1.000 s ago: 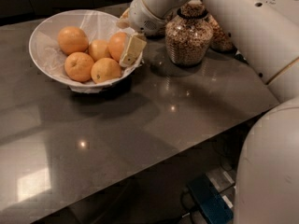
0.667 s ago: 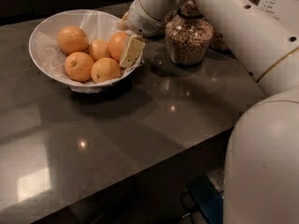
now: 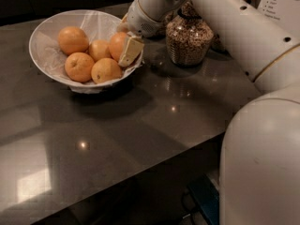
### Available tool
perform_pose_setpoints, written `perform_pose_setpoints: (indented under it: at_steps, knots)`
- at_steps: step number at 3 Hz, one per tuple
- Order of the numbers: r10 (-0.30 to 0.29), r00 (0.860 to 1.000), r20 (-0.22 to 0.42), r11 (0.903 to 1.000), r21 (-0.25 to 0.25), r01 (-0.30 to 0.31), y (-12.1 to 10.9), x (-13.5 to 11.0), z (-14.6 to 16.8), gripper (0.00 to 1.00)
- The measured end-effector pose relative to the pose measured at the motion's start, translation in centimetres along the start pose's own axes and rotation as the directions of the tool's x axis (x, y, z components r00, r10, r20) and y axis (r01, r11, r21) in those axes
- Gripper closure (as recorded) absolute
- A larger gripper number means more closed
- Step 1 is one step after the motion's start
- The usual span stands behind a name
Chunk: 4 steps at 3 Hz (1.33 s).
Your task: Pick orange from white bowl
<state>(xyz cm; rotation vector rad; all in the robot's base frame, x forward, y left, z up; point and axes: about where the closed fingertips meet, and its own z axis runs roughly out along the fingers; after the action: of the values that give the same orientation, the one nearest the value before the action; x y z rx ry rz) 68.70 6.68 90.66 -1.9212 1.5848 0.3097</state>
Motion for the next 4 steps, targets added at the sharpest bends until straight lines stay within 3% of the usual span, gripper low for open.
perform_pose_setpoints:
  at_steps: [1,3,4]
  knots:
    - [0.0,1.0,0.0,1.0,-0.001,0.0,-0.01,0.0,0.05,0.45]
    - [-0.001,1.0,-0.001,1.0,-0.001,0.001,-0.04,0.0,0.13,0.93]
    - [-0.001,1.0,-0.001,1.0,-0.001,0.001,-0.04,-0.01,0.13,1.0]
